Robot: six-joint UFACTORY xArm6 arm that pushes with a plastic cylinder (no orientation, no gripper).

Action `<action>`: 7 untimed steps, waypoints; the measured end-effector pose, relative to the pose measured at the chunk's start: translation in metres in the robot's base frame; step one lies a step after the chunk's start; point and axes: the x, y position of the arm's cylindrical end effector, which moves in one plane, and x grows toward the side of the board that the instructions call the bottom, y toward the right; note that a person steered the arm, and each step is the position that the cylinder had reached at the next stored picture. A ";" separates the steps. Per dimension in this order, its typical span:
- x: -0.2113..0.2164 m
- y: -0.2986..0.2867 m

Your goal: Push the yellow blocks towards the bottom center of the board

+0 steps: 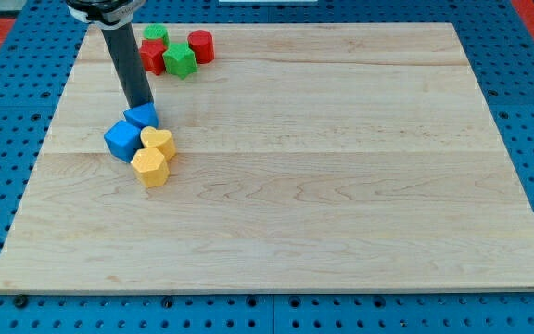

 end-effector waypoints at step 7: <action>0.104 0.077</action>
